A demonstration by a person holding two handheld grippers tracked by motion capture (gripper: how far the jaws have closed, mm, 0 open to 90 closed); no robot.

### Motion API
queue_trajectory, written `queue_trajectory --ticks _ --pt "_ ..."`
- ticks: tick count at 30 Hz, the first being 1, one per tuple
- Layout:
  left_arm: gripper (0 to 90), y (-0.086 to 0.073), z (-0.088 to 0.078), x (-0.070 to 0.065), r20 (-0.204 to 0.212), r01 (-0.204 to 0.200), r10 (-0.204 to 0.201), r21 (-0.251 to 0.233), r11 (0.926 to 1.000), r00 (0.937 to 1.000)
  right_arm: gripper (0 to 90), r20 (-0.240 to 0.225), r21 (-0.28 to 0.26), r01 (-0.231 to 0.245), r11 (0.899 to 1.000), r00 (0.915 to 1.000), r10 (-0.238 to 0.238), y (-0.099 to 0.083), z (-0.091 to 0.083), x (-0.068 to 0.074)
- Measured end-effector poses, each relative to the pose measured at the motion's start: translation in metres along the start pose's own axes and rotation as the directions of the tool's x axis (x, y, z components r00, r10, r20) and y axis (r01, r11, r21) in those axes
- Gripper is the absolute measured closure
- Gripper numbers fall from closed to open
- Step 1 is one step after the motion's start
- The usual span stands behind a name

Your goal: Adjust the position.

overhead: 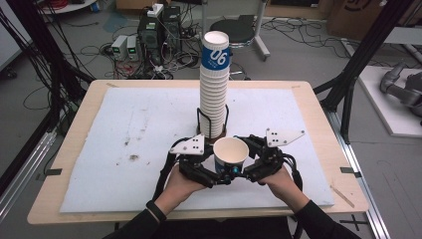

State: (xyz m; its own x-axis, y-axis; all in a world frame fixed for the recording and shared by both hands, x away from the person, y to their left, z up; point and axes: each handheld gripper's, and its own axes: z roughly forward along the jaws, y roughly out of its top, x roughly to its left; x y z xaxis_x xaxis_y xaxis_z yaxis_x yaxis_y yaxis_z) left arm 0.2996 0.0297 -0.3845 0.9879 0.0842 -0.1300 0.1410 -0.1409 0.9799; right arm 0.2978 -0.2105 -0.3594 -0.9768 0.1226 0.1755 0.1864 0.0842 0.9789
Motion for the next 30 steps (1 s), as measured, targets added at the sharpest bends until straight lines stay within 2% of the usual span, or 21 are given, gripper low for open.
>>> queue_trajectory --ticks 4,9,15,20,24,26,28,30 --pt "25.0 0.000 0.000 0.000 -0.010 -0.003 0.003 0.001 1.0000 1.0000 20.5 0.003 0.000 0.009 1.000 1.0000 -0.009 0.000 -0.001 0.000" --pt "16.6 0.001 -0.003 0.001 -0.031 0.004 -0.004 0.002 1.0000 0.9995 20.8 0.020 -0.008 0.024 1.000 0.9995 -0.024 0.001 -0.004 -0.001" --pt "14.7 0.003 -0.017 0.000 -0.091 -0.034 0.035 0.011 0.9994 0.9953 20.8 0.054 -0.013 0.029 0.999 0.9982 -0.028 0.001 -0.012 -0.006" --pt "14.6 0.004 -0.034 0.000 -0.156 -0.072 0.079 0.045 0.9964 0.9847 20.8 0.084 -0.012 0.041 0.999 0.9957 -0.040 0.001 -0.019 -0.010" --pt "14.7 0.002 -0.055 0.000 -0.211 -0.067 0.074 0.044 0.9968 0.9746 20.8 0.116 -0.013 0.044 0.999 0.9924 -0.042 0.000 -0.026 -0.014" --pt "14.7 0.000 -0.067 -0.001 -0.254 -0.079 0.088 0.046 0.9958 0.9631 20.8 0.131 -0.015 0.043 0.999 0.9905 -0.040 -0.001 -0.030 -0.015" --pt "14.7 -0.001 -0.080 -0.001 -0.284 -0.074 0.079 0.030 0.9968 0.9556 20.8 0.142 -0.014 0.041 0.999 0.9891 -0.038 -0.001 -0.033 -0.017" --pt "14.6 -0.002 -0.092 -0.001 -0.317 -0.075 0.076 0.015 0.9971 0.9455 20.8 0.154 -0.018 0.047 0.999 0.9871 -0.044 0.000 -0.036 -0.017"
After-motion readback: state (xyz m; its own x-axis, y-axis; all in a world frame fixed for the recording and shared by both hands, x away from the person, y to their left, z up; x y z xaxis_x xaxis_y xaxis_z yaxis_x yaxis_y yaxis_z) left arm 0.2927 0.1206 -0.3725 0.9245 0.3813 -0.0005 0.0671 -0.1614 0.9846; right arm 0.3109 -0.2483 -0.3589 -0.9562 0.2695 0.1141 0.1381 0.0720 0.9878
